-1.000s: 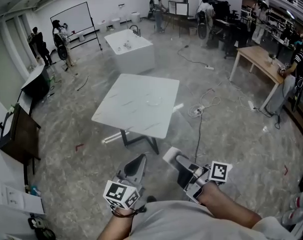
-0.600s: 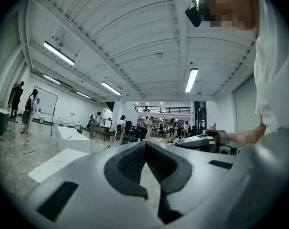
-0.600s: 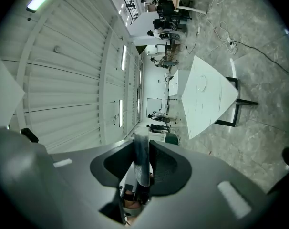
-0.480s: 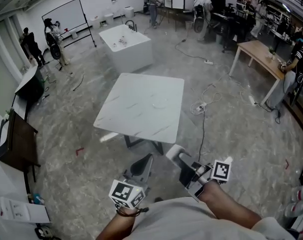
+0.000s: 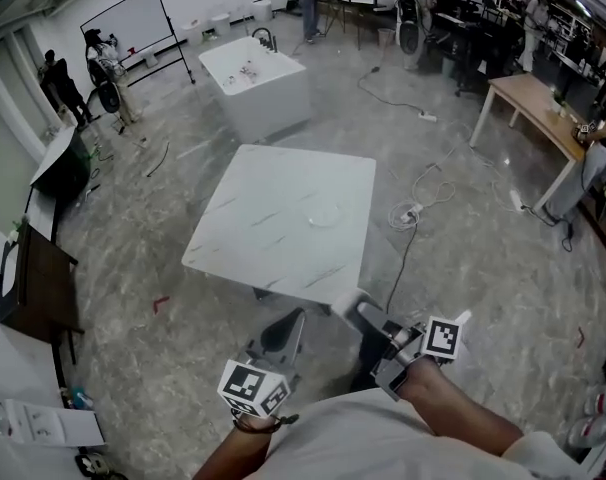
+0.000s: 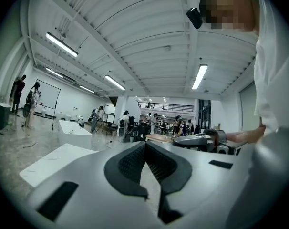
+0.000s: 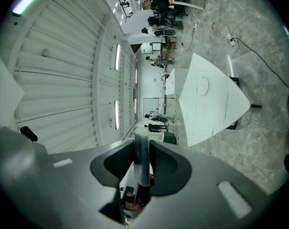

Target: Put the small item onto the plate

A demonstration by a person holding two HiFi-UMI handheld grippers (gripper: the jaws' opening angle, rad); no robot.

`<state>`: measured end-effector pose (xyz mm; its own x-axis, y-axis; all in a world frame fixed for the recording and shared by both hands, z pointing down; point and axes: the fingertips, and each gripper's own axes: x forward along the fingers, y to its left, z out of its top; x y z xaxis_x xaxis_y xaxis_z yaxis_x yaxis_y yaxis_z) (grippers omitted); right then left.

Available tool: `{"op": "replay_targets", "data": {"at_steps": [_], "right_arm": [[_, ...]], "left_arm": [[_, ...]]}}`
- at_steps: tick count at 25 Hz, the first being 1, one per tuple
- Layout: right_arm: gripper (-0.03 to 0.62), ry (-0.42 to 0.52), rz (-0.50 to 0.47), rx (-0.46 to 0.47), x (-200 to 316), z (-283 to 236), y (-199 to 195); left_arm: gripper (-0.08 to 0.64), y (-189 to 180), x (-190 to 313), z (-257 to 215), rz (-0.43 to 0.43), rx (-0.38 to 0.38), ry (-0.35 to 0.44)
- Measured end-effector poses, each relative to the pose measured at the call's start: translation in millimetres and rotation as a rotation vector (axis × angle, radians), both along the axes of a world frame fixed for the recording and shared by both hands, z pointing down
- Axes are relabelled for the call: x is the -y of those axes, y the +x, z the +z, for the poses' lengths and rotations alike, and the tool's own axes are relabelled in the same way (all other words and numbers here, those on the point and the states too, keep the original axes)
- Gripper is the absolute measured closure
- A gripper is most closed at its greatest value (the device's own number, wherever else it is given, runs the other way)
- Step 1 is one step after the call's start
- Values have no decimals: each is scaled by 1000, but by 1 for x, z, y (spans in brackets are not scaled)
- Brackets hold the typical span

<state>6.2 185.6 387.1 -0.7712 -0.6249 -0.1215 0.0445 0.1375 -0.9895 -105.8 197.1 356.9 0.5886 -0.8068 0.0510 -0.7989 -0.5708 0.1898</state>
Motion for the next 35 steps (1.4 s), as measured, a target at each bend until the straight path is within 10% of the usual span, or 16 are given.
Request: {"op": "replay_targets", "data": {"at_steps": [20, 35], "right_arm": [[495, 4, -201, -85, 244, 24, 51], [495, -75, -189, -160, 402, 92, -9]], "left_arm": [[554, 52, 227, 21, -165, 33, -15], [554, 18, 384, 73, -42, 64, -94]]}}
